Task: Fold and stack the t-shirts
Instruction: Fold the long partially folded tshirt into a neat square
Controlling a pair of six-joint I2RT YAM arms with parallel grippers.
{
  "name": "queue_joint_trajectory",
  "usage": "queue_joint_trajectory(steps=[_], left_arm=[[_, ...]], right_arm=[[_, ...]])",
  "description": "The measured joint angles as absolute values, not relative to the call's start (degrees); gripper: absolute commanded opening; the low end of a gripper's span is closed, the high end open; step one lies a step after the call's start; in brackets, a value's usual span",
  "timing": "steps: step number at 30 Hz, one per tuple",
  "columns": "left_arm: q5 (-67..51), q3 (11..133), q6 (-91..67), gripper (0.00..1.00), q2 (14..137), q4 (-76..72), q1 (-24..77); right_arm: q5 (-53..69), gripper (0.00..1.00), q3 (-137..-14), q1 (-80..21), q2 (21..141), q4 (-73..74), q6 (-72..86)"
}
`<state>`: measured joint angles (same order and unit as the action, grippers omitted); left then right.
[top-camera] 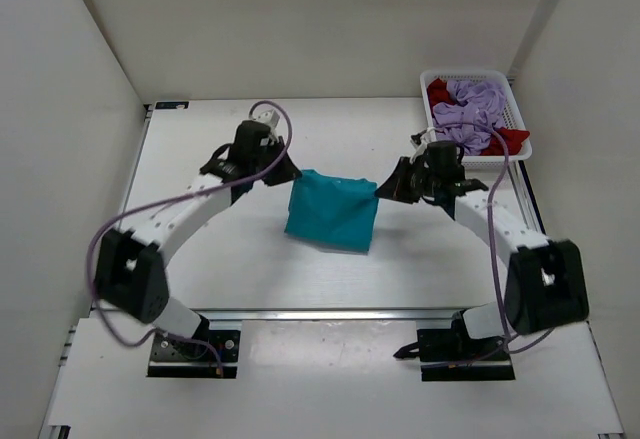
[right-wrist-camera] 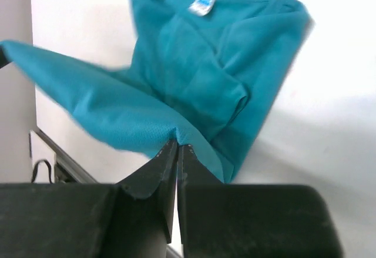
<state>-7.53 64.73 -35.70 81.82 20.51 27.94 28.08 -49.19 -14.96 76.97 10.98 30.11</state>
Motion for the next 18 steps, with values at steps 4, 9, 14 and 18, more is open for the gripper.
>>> queue_joint_trajectory(steps=[4,9,14,18], left_arm=[[-6.4,74.0,-34.9,0.0,98.4,18.5,24.6],[-6.5,76.8,-35.8,0.03,109.1,17.3,20.6],[-6.2,82.3,-36.8,0.27,113.7,16.2,18.1],[-6.8,82.9,-37.2,0.6,113.7,14.9,15.2]], right_arm=[[31.2,0.0,-57.5,-10.6,90.2,9.6,28.7],[34.1,0.0,-67.0,-7.5,103.4,7.1,28.4],[34.8,0.21,-86.9,-8.2,116.6,10.5,26.5],[33.7,0.45,-94.3,-8.7,120.7,11.0,25.3]])
